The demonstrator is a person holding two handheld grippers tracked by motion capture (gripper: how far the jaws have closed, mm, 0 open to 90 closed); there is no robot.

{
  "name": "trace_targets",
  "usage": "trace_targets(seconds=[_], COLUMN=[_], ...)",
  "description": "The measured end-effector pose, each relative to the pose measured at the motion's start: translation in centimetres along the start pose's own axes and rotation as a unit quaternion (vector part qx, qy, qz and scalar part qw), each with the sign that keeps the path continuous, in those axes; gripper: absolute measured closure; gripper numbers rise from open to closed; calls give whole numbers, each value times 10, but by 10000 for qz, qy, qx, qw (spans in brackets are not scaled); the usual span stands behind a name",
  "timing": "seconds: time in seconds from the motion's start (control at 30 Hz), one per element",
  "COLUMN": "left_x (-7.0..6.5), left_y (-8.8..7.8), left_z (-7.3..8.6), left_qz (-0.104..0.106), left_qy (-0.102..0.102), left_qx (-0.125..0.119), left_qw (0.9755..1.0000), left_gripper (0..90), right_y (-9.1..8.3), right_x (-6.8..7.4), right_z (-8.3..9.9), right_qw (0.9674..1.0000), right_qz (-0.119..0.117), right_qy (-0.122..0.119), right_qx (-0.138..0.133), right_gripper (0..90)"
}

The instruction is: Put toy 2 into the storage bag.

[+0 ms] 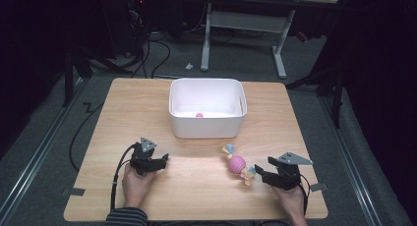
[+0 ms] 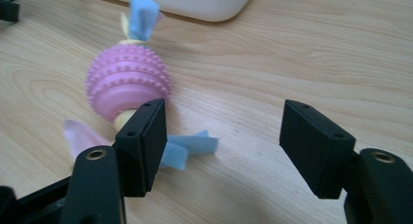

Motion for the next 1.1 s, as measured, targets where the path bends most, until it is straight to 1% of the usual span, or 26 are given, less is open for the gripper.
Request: trace_targets(seconds=[0.03,0.1,0.17,0.2,0.3,0.4,0.47,0.6,0.77,0.9,0.93,0.97,1.03,1.1], left_x=[0,0,0,0,0,0,0,0,0,0,0,0,0,0], left_y=[0,0,0,0,0,0,0,0,0,0,0,0,0,0], left_z=[0,0,0,0,0,0,0,0,0,0,0,0,0,0], left_qz=[0,-1,0,0,2,3,3,5,7,8,8,11,10,10], left_qy=[0,2,0,0,0,0,4,1,2,2,2,2,4,2], left_qx=[1,2,0,0,1,2,3,2,2,3,3,3,4,3], left_qw=[10000,10000,10000,10000,10000,10000,10000,10000,10000,10000,10000,10000,10000,10000], left_gripper=[275,275,275,275,274,274,274,274,273,273,272,272,272,271], right_y=[1,2,2,4,6,9,12,20,29,37,37,41,45,48], right_x=[7,12,14,20,27,33,37,46,53,57,57,58,57,57], right_z=[-2,-4,-4,-6,-8,-11,-13,-15,-17,-18,-18,-17,-16,-14], right_qw=[10000,9999,9998,9995,9991,9986,9984,9968,9948,9934,9934,9926,9917,9912], right_qz=[-71,-130,-150,-238,-331,-363,-374,-471,-509,-530,-530,-523,-510,-492], right_qy=[-42,-110,-114,-183,-236,-349,-380,-545,-672,-759,-759,-787,-835,-825], right_qx=[1,1,11,23,83,146,198,358,564,672,672,767,833,915], right_gripper=[346,346,346,346,344,329,322,314,303,298,298,291,286,281])
Point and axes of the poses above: each handheld gripper's, and its own axes: y roughly forward along the jaws, z roughly out of its underside, x roughly to its left, the point moved 10 cm from there along y, roughly forward along the jaws, and after that the axes turned 7 degrees about -x, right-handed, at the moved point
